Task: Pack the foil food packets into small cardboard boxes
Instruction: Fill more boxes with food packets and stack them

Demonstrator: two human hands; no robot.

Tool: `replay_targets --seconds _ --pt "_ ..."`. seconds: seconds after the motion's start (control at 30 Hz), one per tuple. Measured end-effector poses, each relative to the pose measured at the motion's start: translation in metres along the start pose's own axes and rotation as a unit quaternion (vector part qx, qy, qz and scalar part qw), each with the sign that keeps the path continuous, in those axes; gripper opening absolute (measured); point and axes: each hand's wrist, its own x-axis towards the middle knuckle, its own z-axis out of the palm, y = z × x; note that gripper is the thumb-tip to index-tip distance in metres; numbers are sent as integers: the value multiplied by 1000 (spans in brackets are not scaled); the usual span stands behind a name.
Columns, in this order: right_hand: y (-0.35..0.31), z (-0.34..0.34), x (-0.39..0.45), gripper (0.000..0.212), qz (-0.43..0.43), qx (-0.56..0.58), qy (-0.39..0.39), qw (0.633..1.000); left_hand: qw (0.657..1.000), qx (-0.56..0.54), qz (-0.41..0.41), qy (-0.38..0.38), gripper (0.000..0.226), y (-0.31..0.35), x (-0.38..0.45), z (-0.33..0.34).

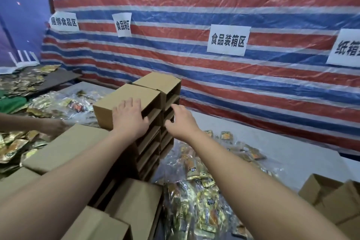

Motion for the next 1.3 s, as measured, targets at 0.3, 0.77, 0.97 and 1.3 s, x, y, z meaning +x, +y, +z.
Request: replay_targets --seconds 0.3,0.77,0.97,1.3 --pt "9 -8 5 57 11 -6 -4 1000 1000 14 -20 -10 54 -7 3 4" --pt "3 -141 -53 67 -59 -27 124 990 983 -93 151 55 31 69 -80 -137" --pt "61 -200 -127 26 9 -127 86 988 941 -225 251 -2 25 137 -106 -134" --pt "177 -183 -256 20 189 -229 57 953 876 -312 295 -222 13 237 -185 -22"
